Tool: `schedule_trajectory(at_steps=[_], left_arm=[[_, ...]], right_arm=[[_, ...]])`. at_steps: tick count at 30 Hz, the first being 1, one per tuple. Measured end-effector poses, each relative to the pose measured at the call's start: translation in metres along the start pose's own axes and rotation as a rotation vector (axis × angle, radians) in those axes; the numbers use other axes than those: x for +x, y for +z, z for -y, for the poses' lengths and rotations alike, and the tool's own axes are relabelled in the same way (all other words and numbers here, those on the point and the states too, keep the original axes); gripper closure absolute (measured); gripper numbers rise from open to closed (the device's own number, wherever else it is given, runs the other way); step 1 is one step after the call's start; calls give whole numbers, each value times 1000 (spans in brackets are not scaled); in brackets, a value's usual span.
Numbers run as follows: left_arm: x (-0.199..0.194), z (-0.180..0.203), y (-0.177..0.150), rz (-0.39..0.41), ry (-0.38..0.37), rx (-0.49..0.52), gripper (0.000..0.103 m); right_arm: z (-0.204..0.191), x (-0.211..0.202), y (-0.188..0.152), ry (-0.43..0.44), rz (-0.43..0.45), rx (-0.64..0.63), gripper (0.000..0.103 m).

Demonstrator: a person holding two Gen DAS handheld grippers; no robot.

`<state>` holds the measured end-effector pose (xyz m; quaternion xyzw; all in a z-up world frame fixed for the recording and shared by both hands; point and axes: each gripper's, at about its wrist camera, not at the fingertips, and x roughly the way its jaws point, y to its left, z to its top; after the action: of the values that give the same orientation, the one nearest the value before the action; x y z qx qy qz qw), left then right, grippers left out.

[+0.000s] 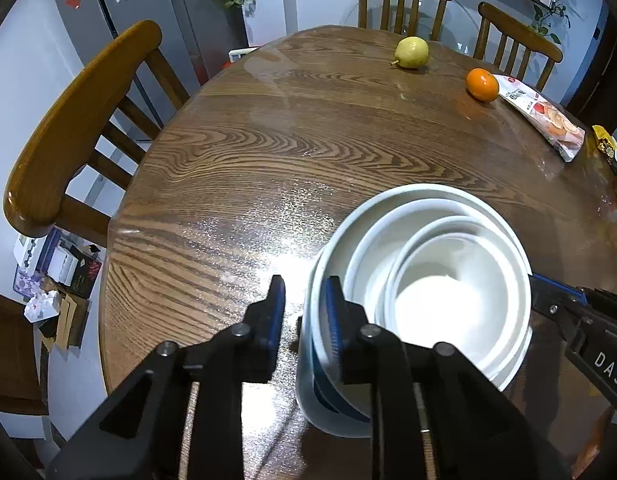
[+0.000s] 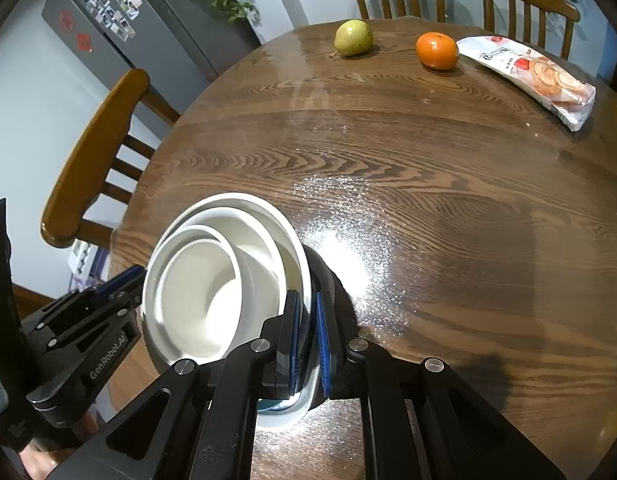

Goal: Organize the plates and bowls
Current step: 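Lower the bowl stack into the teal dish and open the left gripper, then withdraw the open left gripper from the stacked dishes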

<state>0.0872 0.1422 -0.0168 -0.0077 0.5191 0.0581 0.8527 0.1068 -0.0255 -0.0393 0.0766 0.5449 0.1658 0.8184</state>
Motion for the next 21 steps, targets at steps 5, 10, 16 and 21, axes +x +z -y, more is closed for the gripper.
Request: schedule_trajectory(at_steps=[5,10,16,21], left_arm=[[0,-2,-1,0,4,1,77],[0,-3,-3,-1,4,1,76],[-4,-9,-4,11,9,-10,65],[-10,-12,-4,31,11,-13,60]], right_arm=[[-1,-1,-1,-15,5,-3,93],[-4,-3,-3,-26,10,-9,93],[-5,-7,-4,-38,30,-12,93],[-6,-11,-3,-5,33,-15,93]])
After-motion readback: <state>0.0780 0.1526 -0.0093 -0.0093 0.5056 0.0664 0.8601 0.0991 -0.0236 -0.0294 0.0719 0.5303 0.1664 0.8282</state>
